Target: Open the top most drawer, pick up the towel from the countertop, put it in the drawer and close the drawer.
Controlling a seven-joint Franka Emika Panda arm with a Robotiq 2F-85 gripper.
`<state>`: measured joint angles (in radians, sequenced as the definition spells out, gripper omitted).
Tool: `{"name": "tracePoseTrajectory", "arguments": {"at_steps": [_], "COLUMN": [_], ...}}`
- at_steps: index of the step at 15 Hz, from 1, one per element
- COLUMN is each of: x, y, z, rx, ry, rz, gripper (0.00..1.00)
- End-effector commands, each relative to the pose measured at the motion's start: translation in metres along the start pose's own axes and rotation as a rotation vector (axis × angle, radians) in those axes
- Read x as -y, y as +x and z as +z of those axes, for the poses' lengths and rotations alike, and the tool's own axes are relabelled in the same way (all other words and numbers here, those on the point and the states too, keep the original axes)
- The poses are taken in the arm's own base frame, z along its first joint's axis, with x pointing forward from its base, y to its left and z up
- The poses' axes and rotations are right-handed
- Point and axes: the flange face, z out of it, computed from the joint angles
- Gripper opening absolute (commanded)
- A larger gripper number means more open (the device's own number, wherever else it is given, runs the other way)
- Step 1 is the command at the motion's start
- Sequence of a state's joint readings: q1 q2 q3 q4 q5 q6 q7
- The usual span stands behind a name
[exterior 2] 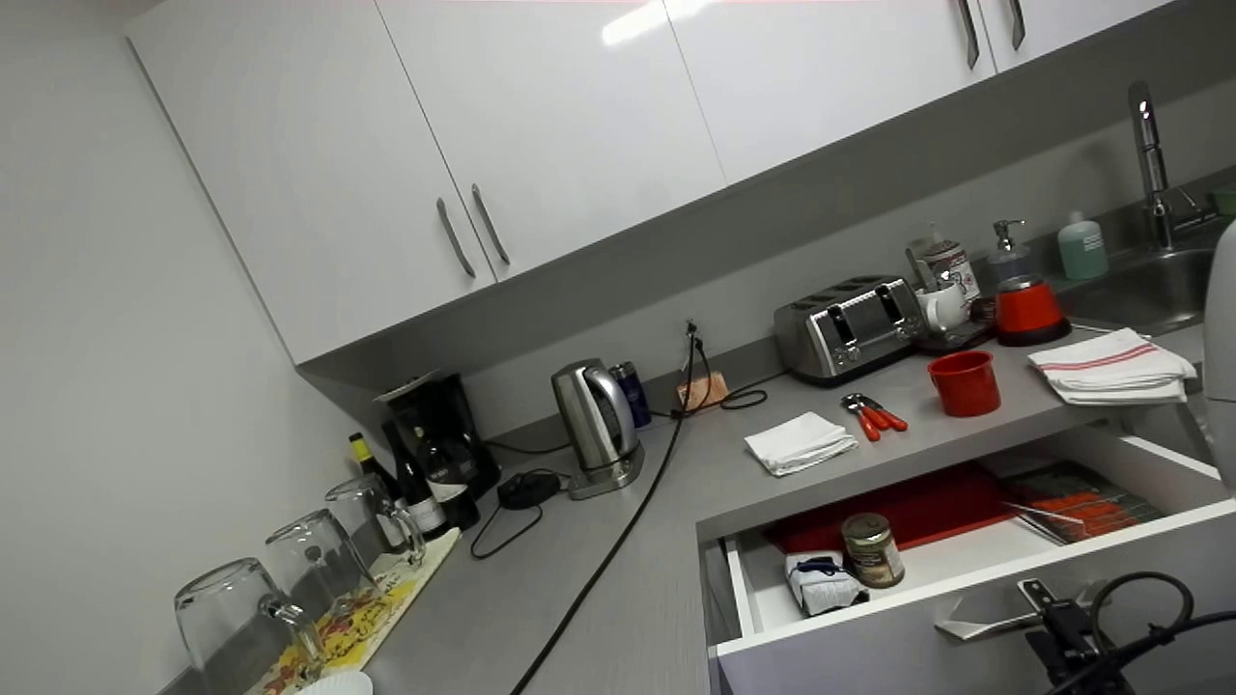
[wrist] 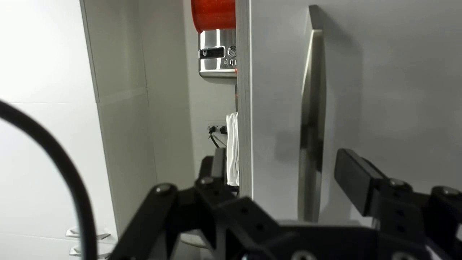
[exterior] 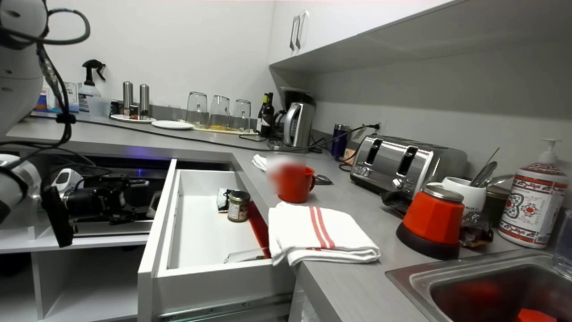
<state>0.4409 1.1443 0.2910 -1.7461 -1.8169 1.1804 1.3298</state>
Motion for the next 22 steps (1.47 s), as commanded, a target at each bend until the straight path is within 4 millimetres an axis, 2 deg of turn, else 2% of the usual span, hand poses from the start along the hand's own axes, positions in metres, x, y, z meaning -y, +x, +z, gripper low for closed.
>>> {"name": "tracePoseTrajectory", "arguments": {"at_steps": [1,6,10,14,19,22], "x": [-0.017,-0.048,-0.092,-0.138,-0.182,-0.196], "y": [-0.003,0.011,0.024,0.025,0.012,-0.003], "z": [-0.016,-0.015,0.001,0.019,0.053,0.089], "rx": [-0.048,-0.039,0.007,0.054,0.135,0.249], "ry": [-0.015,-0.014,0.036,0.138,0.291,0.321], "rz": [0.021,0.103,0.207,0.313,0.427,0.475], "gripper": [1.00,1.00,1.00,1.00,1.00,1.00]}}
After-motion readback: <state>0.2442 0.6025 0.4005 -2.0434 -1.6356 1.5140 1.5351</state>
